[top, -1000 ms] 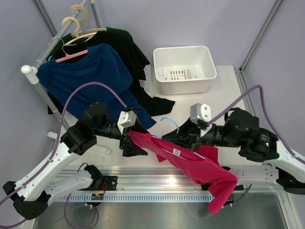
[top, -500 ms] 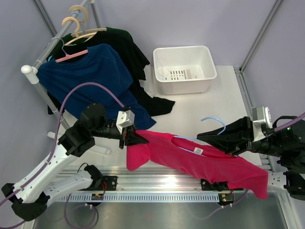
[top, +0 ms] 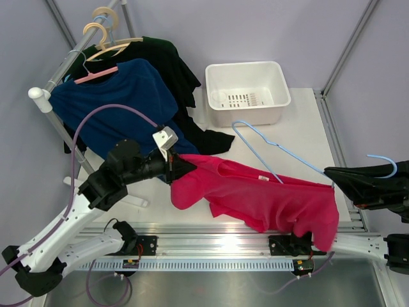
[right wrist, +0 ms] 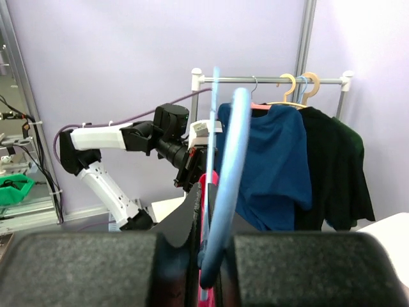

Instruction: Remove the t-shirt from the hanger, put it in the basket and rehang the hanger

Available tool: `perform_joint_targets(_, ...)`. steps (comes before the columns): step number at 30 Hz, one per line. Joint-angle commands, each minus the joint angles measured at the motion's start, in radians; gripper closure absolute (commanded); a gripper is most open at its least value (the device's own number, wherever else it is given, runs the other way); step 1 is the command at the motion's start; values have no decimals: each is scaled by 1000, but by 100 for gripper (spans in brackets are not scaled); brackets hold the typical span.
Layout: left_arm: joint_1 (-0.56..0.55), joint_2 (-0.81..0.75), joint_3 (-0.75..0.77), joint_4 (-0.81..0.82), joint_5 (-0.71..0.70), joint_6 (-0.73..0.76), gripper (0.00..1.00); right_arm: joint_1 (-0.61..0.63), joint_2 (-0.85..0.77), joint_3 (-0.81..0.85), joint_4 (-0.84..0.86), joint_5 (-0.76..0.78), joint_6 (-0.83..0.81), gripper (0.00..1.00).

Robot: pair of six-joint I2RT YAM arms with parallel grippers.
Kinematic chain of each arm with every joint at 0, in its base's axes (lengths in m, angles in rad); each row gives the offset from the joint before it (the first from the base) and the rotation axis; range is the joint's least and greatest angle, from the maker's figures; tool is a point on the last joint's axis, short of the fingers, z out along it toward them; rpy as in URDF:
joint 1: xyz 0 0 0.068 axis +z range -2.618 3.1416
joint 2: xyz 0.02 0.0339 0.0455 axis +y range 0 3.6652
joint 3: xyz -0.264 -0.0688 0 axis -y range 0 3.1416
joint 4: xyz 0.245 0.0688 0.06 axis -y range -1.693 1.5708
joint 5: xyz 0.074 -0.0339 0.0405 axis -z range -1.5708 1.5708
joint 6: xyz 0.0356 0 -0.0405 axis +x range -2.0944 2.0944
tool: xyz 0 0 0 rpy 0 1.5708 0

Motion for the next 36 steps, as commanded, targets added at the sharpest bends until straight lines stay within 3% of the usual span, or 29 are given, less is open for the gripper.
perform_joint_targets(1,3,39,-10,62,-70,-112,100,4,-35,-6,67,27,-23,100)
perform_joint_targets(4,3,88,-3,101,39,-137,100,2,-47,-39,107,37,-26,100)
perform_joint_targets(5,3,97,-3,112,62,-137,92,4,-50,-56,145,34,-31,100)
perform_joint_targets(7,3,121,4,131,93,-129,55,4,-55,-130,210,27,-40,100)
perform_joint_targets(8,3,129,19,132,99,-119,49,2,-58,-156,277,31,-47,100)
perform_joint_targets(10,3,140,39,125,148,-71,47,4,-33,-179,304,65,-52,100)
perform_joint_targets(11,3,137,51,117,162,-59,41,4,20,-164,269,73,-49,100)
perform_joint_targets(12,3,129,77,105,168,-48,26,4,53,-129,235,73,-43,100)
perform_joint_targets(15,3,70,126,36,168,1,9,4,166,-101,71,42,9,100)
perform_joint_targets(21,3,-73,149,-104,80,104,7,4,243,-194,21,-35,80,100)
perform_joint_targets(26,3,-136,149,-234,-26,171,7,2,344,-164,-55,-94,132,100)
perform_joint_targets(29,3,-139,148,-242,76,208,7,4,383,-161,-37,-150,135,100)
perform_joint_targets(30,3,-127,149,-242,187,211,7,2,389,-171,-22,-157,141,100)
perform_joint_targets(33,2,-60,155,-236,347,214,14,2,413,-187,49,-186,138,100)
perform_joint_targets(36,-1,-7,143,-215,378,216,20,4,452,-191,129,-200,143,100)
